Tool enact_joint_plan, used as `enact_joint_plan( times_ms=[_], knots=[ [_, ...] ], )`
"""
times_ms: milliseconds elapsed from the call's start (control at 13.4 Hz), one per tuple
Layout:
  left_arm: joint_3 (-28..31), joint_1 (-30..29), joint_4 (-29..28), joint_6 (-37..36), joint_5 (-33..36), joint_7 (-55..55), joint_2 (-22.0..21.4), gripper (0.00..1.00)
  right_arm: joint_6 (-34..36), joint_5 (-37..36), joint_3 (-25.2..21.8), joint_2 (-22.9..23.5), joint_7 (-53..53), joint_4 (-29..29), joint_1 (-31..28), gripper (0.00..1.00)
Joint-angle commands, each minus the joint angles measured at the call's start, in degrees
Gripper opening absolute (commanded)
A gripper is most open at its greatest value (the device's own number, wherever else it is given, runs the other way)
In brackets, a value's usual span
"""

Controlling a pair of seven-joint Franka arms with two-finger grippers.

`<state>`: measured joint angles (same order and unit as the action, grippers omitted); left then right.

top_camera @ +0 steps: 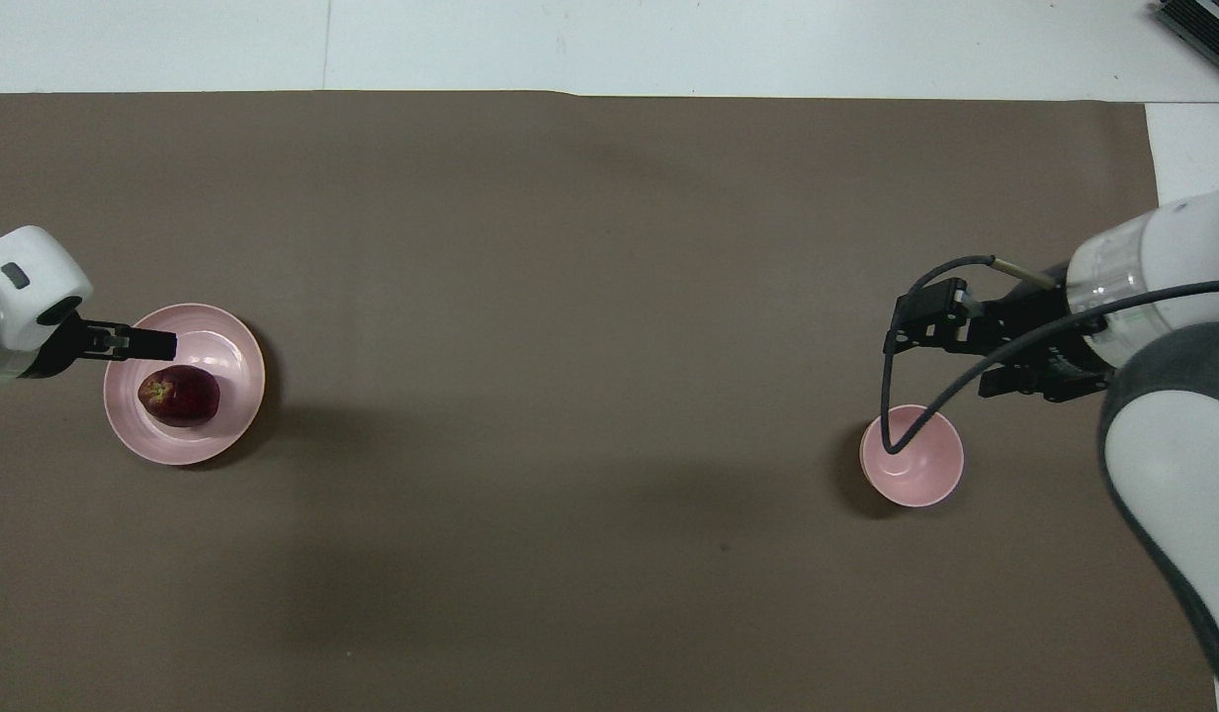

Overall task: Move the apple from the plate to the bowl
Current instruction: 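Lower the left gripper onto the red apple while the right gripper advances, then lift the apple with the left gripper while the right gripper moves toward it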

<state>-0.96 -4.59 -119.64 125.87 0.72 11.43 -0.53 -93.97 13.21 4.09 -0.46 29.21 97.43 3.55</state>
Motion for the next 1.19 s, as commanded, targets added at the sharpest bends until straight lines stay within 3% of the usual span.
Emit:
enact_joint_plan(
  times_ms=[0,595,670,967,1042,1116],
  knots=[
    [-0.35,-1.3,-5.58,8.22,-0.45,1.06,1.4,1.0,-3.66,4.52,0.12,0.72,5.67,2.24,1.1,1.0],
    [-0.35,-1.39,-12.54,17.13,-0.45,1.06,3.08,1.0,-14.11,14.03,0.12,7.22,22.36,2.5,8.3,1.0],
    [-0.35,-1.48,-12.54,17.04,-0.45,1.06,3.08,0.88,-15.87,14.47,0.12,8.02,23.86,2.51,9.36,1.0],
    [-0.27,-1.56,-11.84,18.88,-0.45,1.58,3.86,0.11,-21.07,17.54,0.12,10.22,27.92,2.42,12.35,1.0],
    [-0.35,-1.56,-11.75,20.02,-0.45,1.41,3.87,0.0,-21.51,19.29,0.12,10.83,28.53,2.42,12.44,1.0],
    [-0.27,-1.74,-11.06,19.68,-0.45,1.15,3.52,0.0,-22.82,21.83,0.04,11.62,28.71,2.42,13.4,1.0]
  ],
)
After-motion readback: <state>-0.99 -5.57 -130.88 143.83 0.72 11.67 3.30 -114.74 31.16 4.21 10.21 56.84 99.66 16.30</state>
